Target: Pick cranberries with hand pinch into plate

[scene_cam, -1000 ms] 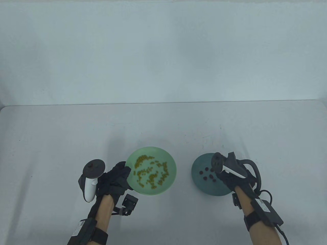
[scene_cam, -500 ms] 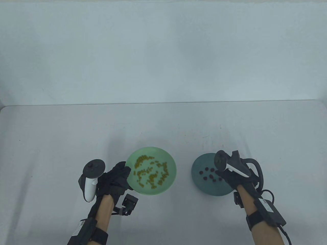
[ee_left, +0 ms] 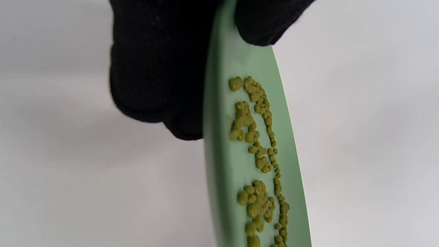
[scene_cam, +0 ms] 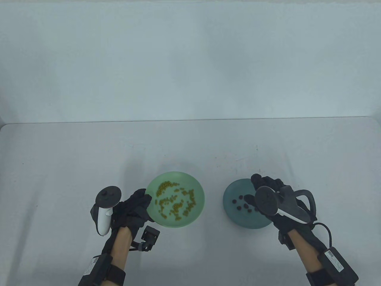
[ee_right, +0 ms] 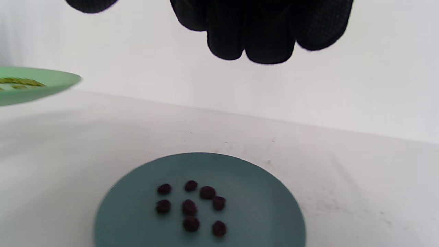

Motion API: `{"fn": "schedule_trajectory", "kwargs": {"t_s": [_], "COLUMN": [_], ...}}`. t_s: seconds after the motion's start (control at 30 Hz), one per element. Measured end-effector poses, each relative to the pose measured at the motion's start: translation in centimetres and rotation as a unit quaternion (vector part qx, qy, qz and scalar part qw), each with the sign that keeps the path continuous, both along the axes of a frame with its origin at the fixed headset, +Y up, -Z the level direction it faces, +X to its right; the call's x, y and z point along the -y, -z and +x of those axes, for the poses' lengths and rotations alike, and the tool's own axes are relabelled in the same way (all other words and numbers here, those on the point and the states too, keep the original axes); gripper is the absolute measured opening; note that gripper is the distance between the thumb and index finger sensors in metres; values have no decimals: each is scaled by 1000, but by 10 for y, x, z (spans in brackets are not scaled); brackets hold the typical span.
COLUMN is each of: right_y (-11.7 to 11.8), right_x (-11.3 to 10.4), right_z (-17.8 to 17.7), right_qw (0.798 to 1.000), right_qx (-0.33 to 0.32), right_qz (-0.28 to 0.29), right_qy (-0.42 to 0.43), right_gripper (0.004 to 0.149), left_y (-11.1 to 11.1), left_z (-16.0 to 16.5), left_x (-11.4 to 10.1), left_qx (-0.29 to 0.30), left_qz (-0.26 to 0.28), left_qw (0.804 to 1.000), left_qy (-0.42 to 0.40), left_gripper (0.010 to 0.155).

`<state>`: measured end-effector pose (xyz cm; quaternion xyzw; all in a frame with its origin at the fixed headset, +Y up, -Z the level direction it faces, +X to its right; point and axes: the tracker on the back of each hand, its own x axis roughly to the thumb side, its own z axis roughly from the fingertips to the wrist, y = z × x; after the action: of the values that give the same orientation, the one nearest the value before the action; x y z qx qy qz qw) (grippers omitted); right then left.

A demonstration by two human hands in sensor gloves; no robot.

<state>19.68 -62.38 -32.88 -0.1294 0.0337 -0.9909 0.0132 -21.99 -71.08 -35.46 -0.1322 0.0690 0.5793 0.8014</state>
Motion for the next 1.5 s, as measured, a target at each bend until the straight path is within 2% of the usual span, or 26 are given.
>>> {"fn": "schedule_trajectory", "kwargs": {"t_s": [0.17, 0.3, 0.5, 0.87, 1.5], "right_y": [-20, -27, -29, -30, -30], "right_x": [10, 20, 29, 31, 31], "right_z": [-2, -1, 1, 3, 6], "right_qw": [999, 998, 997, 996, 995], "right_qx": [-48, -61, -72, -76, -79], "right_qz": [-7, 6, 11, 19, 17], "right_qy": [20, 17, 25, 34, 50], "right_gripper": [85, 89, 92, 92, 91], "left_y": [0, -1, -1, 4, 30], "left_z": [-2, -2, -1, -8, 3], "left_x": [1, 2, 3, -2, 29], "left_qx": [-2, -1, 1, -23, -43], "left_qz": [-3, -6, -9, -26, -90], "left_qw": [1000, 1000, 1000, 999, 993], "left_qy": [-6, -10, -13, -4, 65], "left_gripper": [53, 53, 53, 51, 48]}}
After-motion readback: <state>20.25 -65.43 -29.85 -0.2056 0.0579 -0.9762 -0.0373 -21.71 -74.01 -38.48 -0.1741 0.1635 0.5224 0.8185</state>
